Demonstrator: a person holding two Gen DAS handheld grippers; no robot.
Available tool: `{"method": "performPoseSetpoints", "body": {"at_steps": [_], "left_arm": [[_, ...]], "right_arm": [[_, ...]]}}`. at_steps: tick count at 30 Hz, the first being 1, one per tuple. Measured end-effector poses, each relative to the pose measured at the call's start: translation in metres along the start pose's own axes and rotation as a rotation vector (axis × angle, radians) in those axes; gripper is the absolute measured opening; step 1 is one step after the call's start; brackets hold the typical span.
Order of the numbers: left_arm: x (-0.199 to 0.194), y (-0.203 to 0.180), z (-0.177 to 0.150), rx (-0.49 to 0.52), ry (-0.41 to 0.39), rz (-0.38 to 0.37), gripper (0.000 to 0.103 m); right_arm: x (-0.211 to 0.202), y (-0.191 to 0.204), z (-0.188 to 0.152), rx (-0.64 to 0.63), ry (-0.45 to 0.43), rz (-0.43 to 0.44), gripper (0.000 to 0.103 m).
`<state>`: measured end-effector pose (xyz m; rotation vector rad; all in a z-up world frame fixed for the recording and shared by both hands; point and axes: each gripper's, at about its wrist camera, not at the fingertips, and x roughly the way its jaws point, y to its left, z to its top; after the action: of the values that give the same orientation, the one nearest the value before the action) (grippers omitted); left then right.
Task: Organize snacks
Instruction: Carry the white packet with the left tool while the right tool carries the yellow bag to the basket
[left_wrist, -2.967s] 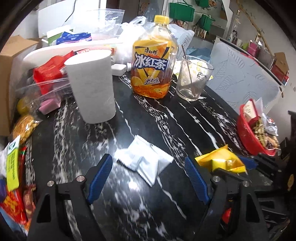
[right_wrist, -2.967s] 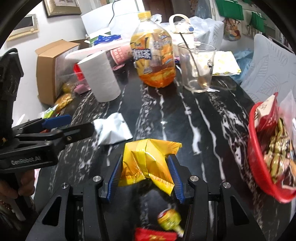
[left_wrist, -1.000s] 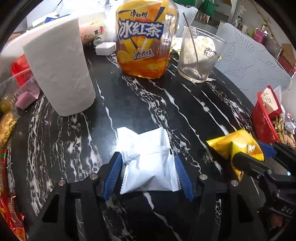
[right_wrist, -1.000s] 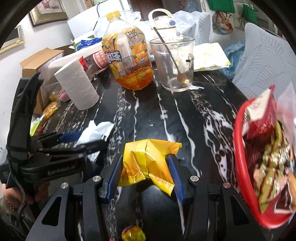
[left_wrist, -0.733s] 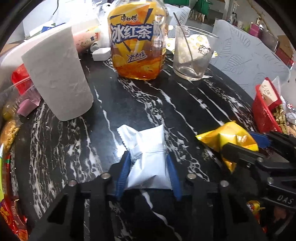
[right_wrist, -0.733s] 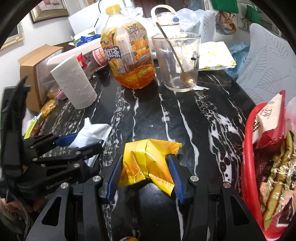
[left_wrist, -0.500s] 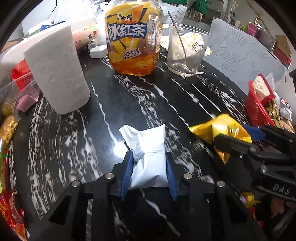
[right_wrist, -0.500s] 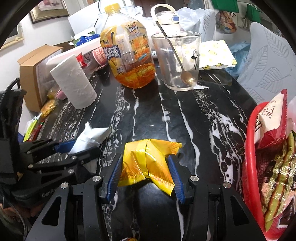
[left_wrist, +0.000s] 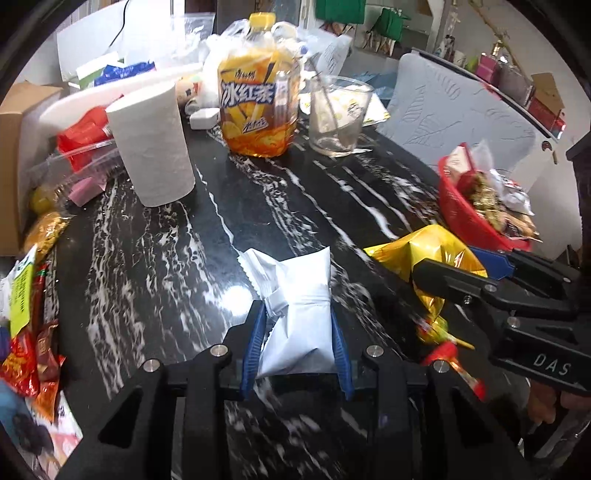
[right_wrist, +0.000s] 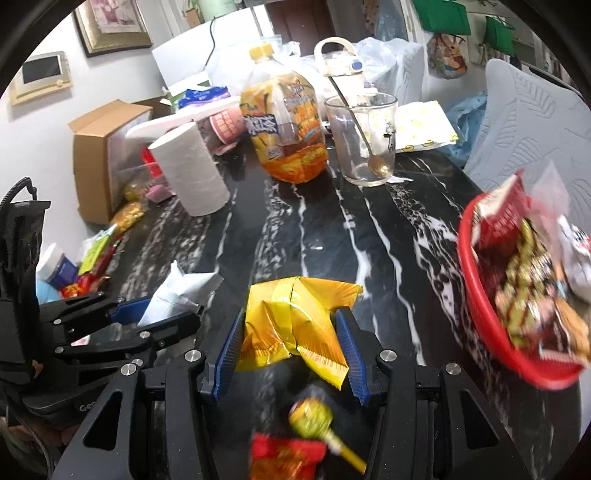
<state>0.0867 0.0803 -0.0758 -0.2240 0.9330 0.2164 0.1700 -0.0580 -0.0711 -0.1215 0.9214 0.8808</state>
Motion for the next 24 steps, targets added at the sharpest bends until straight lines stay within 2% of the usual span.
{"method": "performPoseSetpoints", "body": {"at_steps": [12, 24], "left_arm": [[-0.039, -0.047, -0.029, 0.078, -0.047, -0.077, 0.033], [-0.049, -0.105, -0.055, 0.164, -0.028, -0.189, 0.033]], "right_arm": [[-0.065, 0.007, -0.048, 0.056, -0.063, -0.035, 0.050], [-0.117, -0.014, -0.103, 0.153, -0.084, -0.109, 0.050]]}}
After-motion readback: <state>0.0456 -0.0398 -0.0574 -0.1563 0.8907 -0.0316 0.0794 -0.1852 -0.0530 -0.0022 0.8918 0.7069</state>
